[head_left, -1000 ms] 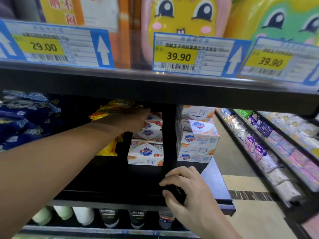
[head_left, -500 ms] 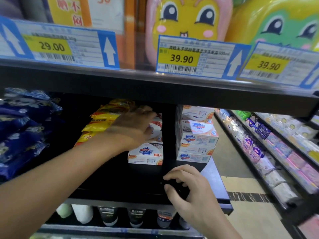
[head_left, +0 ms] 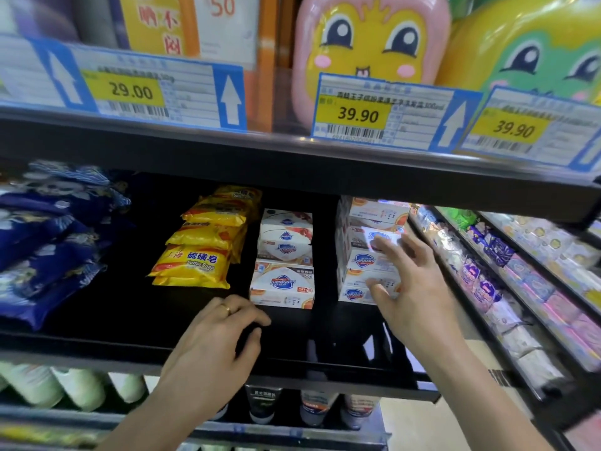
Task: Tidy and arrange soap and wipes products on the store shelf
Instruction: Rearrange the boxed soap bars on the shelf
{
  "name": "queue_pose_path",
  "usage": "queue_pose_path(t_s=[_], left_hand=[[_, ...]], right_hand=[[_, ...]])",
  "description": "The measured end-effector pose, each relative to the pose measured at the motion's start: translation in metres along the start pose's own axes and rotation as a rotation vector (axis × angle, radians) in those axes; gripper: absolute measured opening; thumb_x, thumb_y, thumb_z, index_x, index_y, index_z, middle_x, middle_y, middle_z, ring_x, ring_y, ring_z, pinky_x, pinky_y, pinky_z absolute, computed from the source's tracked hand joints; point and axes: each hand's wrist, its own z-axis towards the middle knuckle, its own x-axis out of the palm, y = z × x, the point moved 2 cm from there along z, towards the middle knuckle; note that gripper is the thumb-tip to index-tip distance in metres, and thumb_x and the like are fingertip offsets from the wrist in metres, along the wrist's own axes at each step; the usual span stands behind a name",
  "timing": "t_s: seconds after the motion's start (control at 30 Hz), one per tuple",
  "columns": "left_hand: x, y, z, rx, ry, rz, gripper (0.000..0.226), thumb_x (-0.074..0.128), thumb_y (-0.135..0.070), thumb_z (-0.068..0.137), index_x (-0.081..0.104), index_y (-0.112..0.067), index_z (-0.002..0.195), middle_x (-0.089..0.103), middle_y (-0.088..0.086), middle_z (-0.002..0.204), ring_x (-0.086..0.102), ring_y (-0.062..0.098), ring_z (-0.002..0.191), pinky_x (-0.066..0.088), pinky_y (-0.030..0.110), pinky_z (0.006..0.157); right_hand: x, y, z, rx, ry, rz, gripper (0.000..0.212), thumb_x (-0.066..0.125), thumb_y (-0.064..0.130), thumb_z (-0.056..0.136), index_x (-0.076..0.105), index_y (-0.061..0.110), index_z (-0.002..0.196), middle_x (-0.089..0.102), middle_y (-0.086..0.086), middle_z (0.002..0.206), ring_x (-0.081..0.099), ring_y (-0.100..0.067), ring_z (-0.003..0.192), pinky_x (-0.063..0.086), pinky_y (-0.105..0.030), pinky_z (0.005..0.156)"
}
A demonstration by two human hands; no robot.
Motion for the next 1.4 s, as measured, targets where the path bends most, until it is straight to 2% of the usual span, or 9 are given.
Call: queue_pose_path(t_s=[0.23, 0.37, 0.5, 0.63, 0.8, 0.93, 1.17, 1.3, 1.4], left_hand=[[-0.001, 0.002, 0.003, -0.102, 0.03, -0.112, 0.016, 0.071, -0.029, 0.094, 0.07, -0.044, 0.1, 0.059, -0.032, 0.108, 0.052, -0.005, 0.109, 0.039, 0.012, 0.077], [-0.018, -0.012, 0.009, -0.332, 0.045, -0.505, 0.011, 0.064, -0.049, 0.095, 0.074, -0.045, 0.099, 0.073, -0.023, 0.1, 0.066, -0.001, 0.1, 0.049, 0.022, 0.082], [-0.029, -0.039, 0.016, -0.513, 0.135, -0.759, 0.047, 0.053, -0.086, 0.075, 0.073, -0.049, 0.096, 0.078, -0.015, 0.093, 0.073, 0.004, 0.081, 0.052, 0.031, 0.077], [-0.029, -0.06, 0.018, -0.546, 0.373, -1.067, 0.04, 0.075, -0.07, 0.078, 0.077, -0.042, 0.106, 0.08, -0.008, 0.108, 0.077, 0.009, 0.099, 0.062, 0.031, 0.082], [-0.027, -0.055, 0.014, -0.504, 0.374, -1.17, 0.042, 0.083, -0.049, 0.081, 0.076, -0.03, 0.117, 0.079, 0.001, 0.115, 0.076, 0.018, 0.108, 0.062, 0.029, 0.088], [-0.029, -0.045, 0.009, -0.452, 0.33, -1.123, 0.035, 0.083, -0.04, 0.078, 0.076, -0.033, 0.111, 0.08, 0.001, 0.114, 0.076, 0.019, 0.107, 0.062, 0.026, 0.086], [-0.037, -0.042, 0.008, -0.279, 0.267, -1.073, 0.033, 0.087, -0.028, 0.08, 0.075, -0.038, 0.11, 0.079, -0.001, 0.117, 0.075, 0.016, 0.111, 0.058, 0.02, 0.089], [-0.041, -0.039, 0.008, -0.178, 0.215, -1.03, 0.037, 0.088, -0.023, 0.08, 0.075, -0.035, 0.111, 0.078, -0.001, 0.118, 0.074, 0.016, 0.111, 0.059, 0.02, 0.088], [-0.043, -0.037, 0.007, -0.102, 0.215, -0.934, 0.04, 0.088, -0.02, 0.079, 0.074, -0.037, 0.113, 0.077, -0.004, 0.121, 0.071, 0.014, 0.117, 0.057, 0.023, 0.095]], right_hand=[[-0.002, 0.002, -0.008, -0.136, -0.195, -0.055, 0.059, 0.085, 0.014, 0.082, 0.066, 0.041, 0.132, 0.051, -0.002, 0.141, 0.062, -0.024, 0.107, 0.052, -0.05, 0.093], [0.001, 0.017, -0.037, -0.255, -0.251, 0.086, 0.066, 0.082, 0.009, 0.083, 0.063, 0.047, 0.134, 0.046, 0.004, 0.147, 0.049, -0.013, 0.12, 0.051, -0.038, 0.093], [0.007, 0.04, -0.068, -0.391, -0.246, 0.12, 0.057, 0.077, 0.012, 0.086, 0.065, 0.04, 0.135, 0.045, -0.002, 0.15, 0.054, -0.022, 0.119, 0.041, -0.016, 0.095], [0.014, 0.056, -0.092, -0.463, -0.246, 0.131, 0.06, 0.078, 0.011, 0.085, 0.063, 0.037, 0.137, 0.049, -0.009, 0.148, 0.053, -0.027, 0.126, 0.041, -0.019, 0.104], [0.017, 0.06, -0.103, -0.388, -0.177, 0.247, 0.09, 0.085, 0.003, 0.07, 0.049, 0.032, 0.147, 0.04, -0.006, 0.155, 0.046, -0.007, 0.137, 0.041, -0.005, 0.098], [0.009, 0.054, -0.103, -0.17, -0.171, 0.521, 0.079, 0.06, 0.001, 0.074, 0.048, 0.03, 0.146, 0.046, 0.01, 0.149, 0.058, -0.013, 0.128, 0.051, -0.012, 0.086], [0.006, 0.053, -0.084, 0.508, 0.359, 0.996, 0.043, 0.069, 0.059, 0.072, 0.071, 0.04, 0.111, 0.075, 0.007, 0.102, 0.067, -0.02, 0.066, 0.049, -0.032, 0.05], [-0.002, 0.065, -0.073, 0.454, 0.545, 1.172, 0.011, 0.069, 0.05, 0.092, 0.078, 0.051, 0.087, 0.08, 0.009, 0.096, 0.069, -0.016, 0.062, 0.057, -0.034, 0.054], [0.001, 0.063, -0.077, 0.432, 0.702, 1.252, 0.029, 0.072, 0.053, 0.091, 0.075, 0.038, 0.115, 0.076, -0.007, 0.117, 0.068, -0.025, 0.075, 0.057, -0.037, 0.061]])
